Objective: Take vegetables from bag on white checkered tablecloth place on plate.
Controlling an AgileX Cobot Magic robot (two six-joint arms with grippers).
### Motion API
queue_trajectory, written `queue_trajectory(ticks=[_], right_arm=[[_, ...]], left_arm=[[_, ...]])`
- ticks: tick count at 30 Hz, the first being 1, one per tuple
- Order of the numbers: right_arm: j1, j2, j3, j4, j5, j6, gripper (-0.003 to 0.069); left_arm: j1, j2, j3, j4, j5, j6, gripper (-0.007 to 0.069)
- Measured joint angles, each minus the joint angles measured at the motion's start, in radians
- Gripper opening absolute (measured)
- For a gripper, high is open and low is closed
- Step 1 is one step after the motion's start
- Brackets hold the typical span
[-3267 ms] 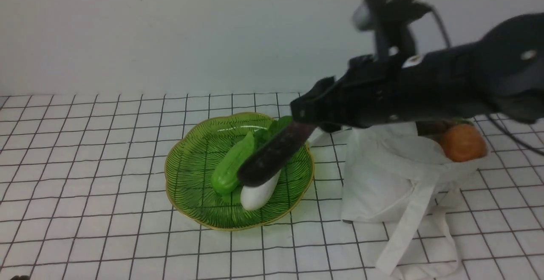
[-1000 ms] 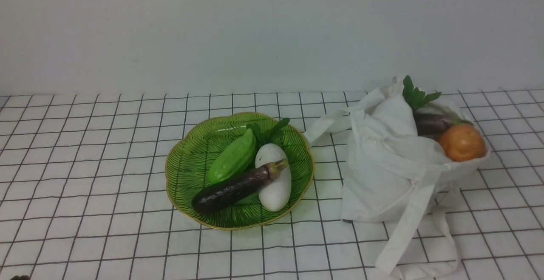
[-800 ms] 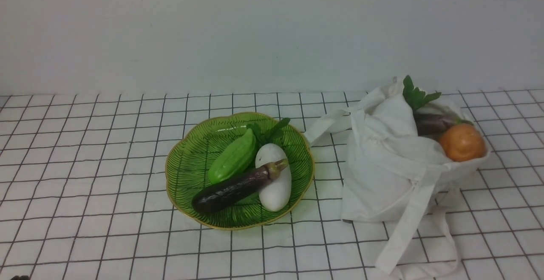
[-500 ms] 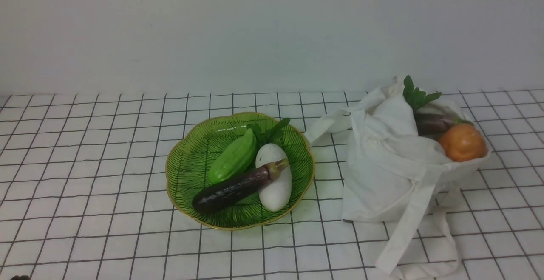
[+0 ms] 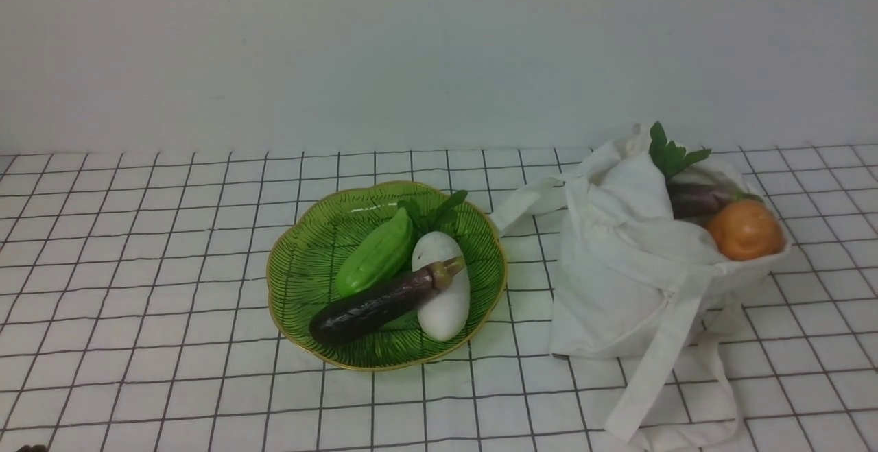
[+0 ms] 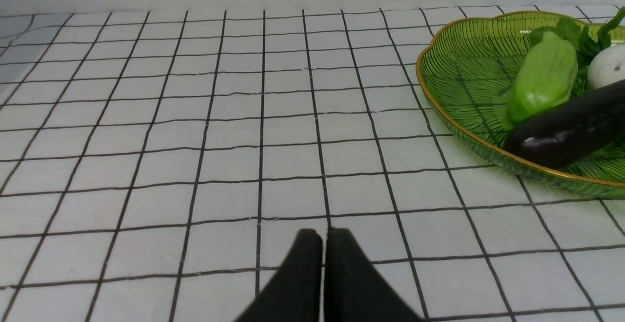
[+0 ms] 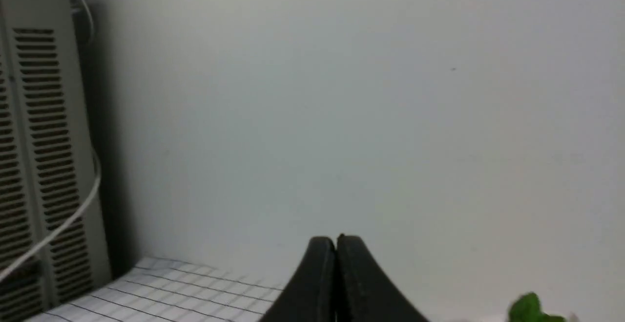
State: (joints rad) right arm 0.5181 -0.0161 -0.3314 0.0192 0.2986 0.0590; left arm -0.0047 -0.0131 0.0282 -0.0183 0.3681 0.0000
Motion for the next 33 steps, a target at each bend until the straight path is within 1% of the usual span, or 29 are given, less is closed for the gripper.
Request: queue_trajectory(ticks=[2, 4, 6, 7, 8, 11, 15, 33], right_arm=[[-0.089, 0.000, 0.037, -0.003, 0.018, -0.002, -0.0014], [-0.157, 0.000, 0.072, -0.005, 0.025, -0.004, -0.0014], [-0.274, 0.000, 0.148, -0.005, 0.030, -0.005, -0.0014], [-0.317, 0.000, 0.185, -0.005, 0.031, -0.005, -0.0014], [-0.355, 0.000, 0.224, -0.005, 0.032, -0.005, -0.0014], [-0.420, 0.000, 0.321, -0.004, 0.042, -0.005, -0.0014], [-0.439, 0.001, 0.354, -0.007, 0.079, -0.011, -0.0014], [-0.439, 0.001, 0.354, -0.010, 0.080, -0.015, -0.0014]], left_arm=[[0.000, 0.000, 0.000, 0.000, 0.000, 0.000, -0.0008], [0.000, 0.000, 0.000, 0.000, 0.000, 0.000, -0.0008], [0.000, 0.000, 0.000, 0.000, 0.000, 0.000, -0.0008], [0.000, 0.000, 0.000, 0.000, 0.000, 0.000, -0.0008], [0.000, 0.000, 0.000, 0.000, 0.000, 0.000, -0.0008], [0.000, 0.000, 0.000, 0.000, 0.000, 0.000, -0.0008], [0.000, -0.001, 0.000, 0.000, 0.000, 0.005, -0.0008], [0.000, -0.001, 0.000, 0.000, 0.000, 0.005, -0.0008]])
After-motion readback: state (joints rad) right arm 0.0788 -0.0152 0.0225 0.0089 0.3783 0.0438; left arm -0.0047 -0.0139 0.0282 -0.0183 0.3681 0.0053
